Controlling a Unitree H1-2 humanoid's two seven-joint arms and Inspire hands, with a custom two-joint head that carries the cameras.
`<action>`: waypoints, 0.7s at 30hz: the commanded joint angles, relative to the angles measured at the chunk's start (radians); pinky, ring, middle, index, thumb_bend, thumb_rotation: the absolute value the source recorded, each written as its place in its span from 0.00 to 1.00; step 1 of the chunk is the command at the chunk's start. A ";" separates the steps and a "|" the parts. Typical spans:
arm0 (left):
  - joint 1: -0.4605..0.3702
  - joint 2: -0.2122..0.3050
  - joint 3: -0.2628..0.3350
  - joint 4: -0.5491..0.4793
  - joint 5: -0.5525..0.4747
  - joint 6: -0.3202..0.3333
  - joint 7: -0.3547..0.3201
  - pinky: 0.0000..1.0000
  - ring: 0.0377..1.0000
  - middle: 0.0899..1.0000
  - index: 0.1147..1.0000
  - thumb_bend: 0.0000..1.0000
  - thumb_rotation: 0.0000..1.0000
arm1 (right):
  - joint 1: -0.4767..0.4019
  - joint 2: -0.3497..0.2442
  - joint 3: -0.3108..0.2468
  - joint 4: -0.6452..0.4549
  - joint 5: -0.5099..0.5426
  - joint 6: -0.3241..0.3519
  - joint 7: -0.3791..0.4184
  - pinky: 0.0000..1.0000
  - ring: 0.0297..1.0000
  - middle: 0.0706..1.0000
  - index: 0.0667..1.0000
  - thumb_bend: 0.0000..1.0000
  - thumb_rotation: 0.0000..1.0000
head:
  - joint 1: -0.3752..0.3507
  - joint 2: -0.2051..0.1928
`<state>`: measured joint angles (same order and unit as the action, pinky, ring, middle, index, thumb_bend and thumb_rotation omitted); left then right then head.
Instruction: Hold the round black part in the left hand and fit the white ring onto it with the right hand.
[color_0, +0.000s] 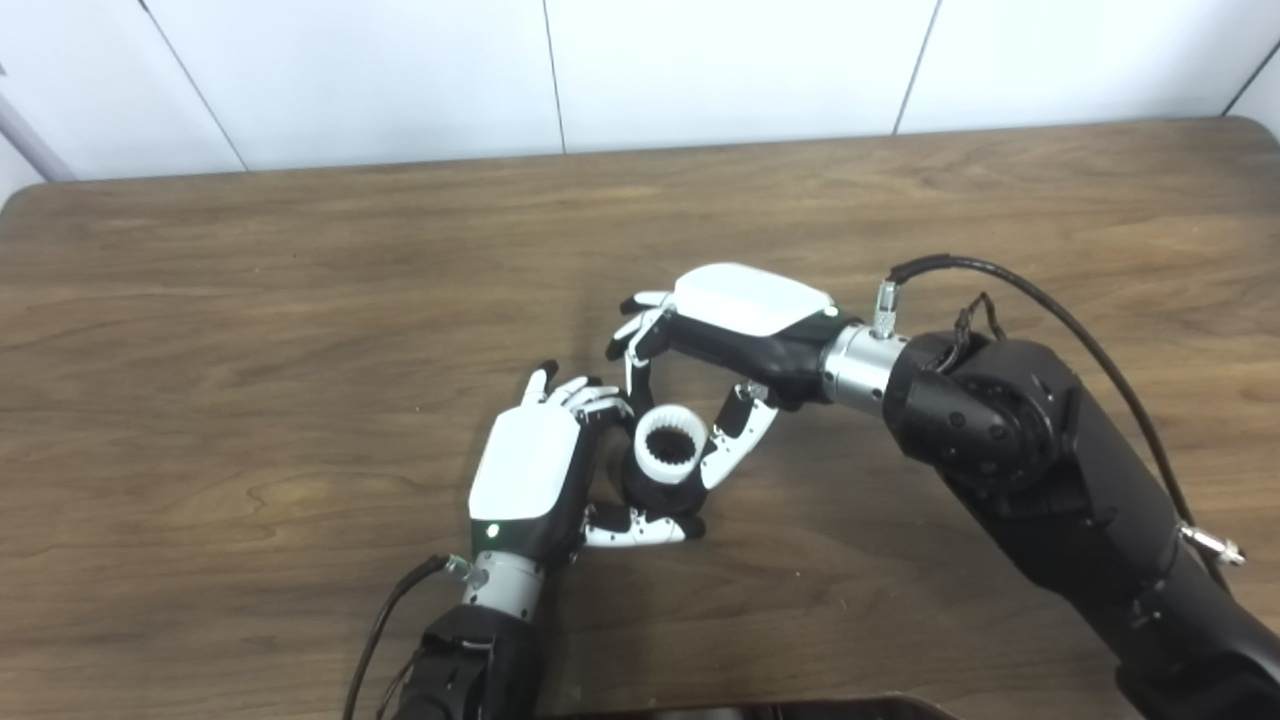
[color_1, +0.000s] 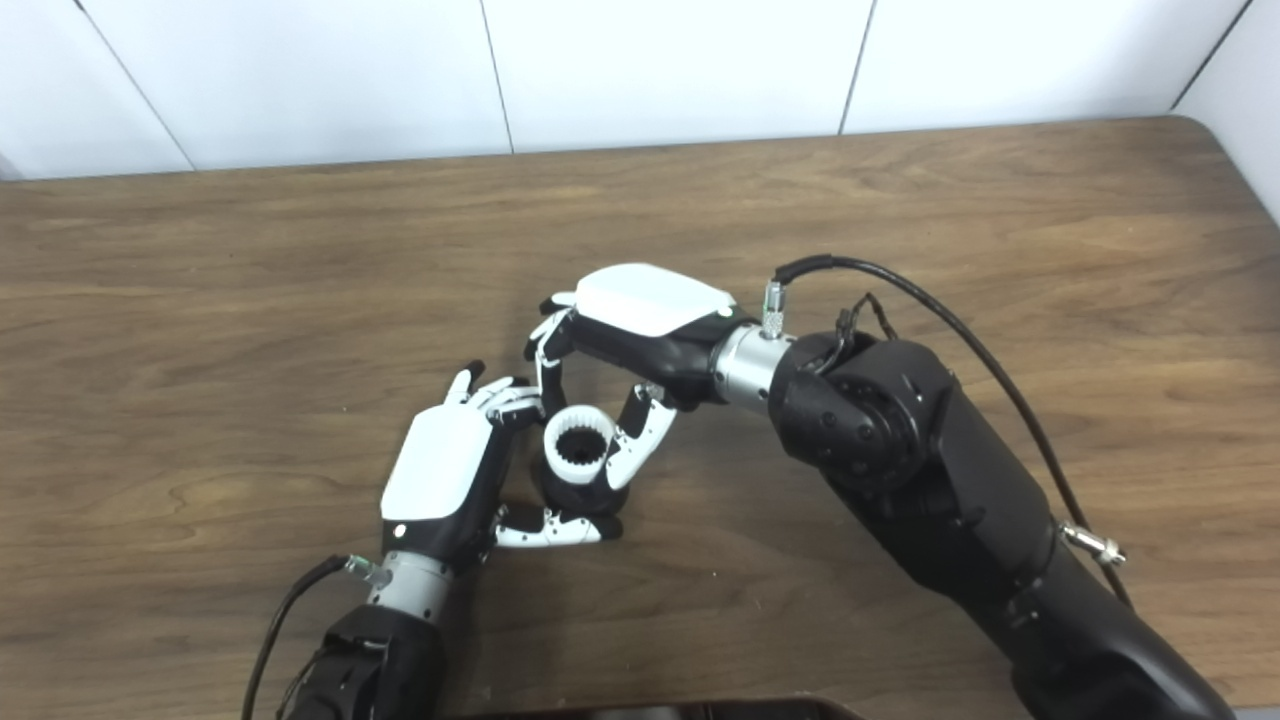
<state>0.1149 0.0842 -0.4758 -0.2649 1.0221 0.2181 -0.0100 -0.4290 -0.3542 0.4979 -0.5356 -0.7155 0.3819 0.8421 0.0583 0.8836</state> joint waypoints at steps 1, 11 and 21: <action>0.008 -0.006 -0.021 0.024 0.001 0.012 -0.063 1.00 0.85 0.72 0.42 0.52 0.05 | -0.025 0.012 -0.010 -0.002 -0.007 -0.026 -0.026 0.90 0.95 0.81 0.45 0.52 0.13 | 0.001 0.001; 0.007 -0.006 -0.023 0.020 -0.005 0.015 -0.064 1.00 0.85 0.72 0.42 0.52 0.05 | -0.020 0.019 -0.013 0.026 -0.019 -0.048 -0.032 0.90 0.95 0.81 0.45 0.52 0.14 | -0.001 0.004; 0.006 -0.006 -0.025 0.016 -0.002 0.017 -0.068 1.00 0.85 0.72 0.42 0.52 0.05 | -0.010 0.024 -0.013 0.036 -0.034 -0.059 -0.039 0.90 0.95 0.82 0.45 0.52 0.14 | -0.003 0.007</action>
<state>0.1131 0.0835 -0.4801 -0.2668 1.0220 0.2226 -0.0103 -0.4106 -0.3336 0.4966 -0.4891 -0.7380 0.3483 0.8287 0.0537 0.8897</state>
